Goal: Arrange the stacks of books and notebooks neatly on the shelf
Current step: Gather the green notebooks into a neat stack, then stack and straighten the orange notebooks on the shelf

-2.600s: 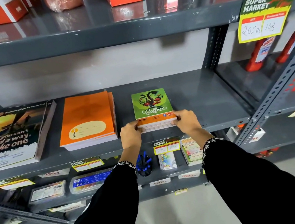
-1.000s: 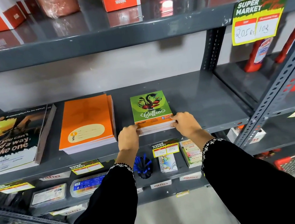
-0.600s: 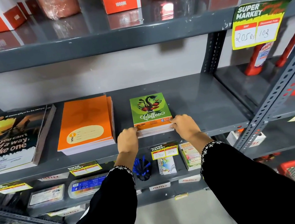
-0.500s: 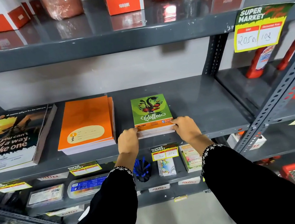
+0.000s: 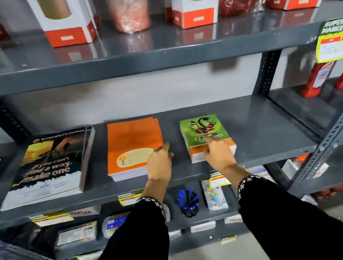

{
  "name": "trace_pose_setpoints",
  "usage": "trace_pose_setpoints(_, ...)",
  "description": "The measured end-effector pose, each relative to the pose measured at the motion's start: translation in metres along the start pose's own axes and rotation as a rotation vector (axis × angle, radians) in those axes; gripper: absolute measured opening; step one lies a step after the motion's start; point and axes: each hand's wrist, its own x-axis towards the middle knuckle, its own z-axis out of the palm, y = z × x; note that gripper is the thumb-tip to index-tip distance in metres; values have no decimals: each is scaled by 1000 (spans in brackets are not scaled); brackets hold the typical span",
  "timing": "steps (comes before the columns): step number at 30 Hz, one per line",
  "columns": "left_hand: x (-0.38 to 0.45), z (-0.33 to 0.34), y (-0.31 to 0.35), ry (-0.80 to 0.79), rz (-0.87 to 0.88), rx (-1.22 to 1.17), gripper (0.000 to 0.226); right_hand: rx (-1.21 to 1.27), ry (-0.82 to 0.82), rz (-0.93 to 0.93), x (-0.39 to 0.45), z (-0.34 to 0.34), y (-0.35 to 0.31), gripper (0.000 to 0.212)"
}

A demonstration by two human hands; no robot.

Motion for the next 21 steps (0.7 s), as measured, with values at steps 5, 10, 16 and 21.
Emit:
trace_pose_setpoints(5, -9, -47, -89, -2, -16, 23, 38, 15, -54, -56, -12, 36, -77, 41)
trace_pose_setpoints(10, -21, -75, -147, 17, -88, -79, 28, 40, -146, -60, -16, 58, -117, 46)
trace_pose_setpoints(16, -27, -81, -168, -5, -86, -164, 38, 28, -166, 6, -14, 66, -128, 44)
trace_pose_setpoints(21, -23, -76, -171, -4, -59, -162, 31, 3, -176, 14, -13, 66, -124, 39)
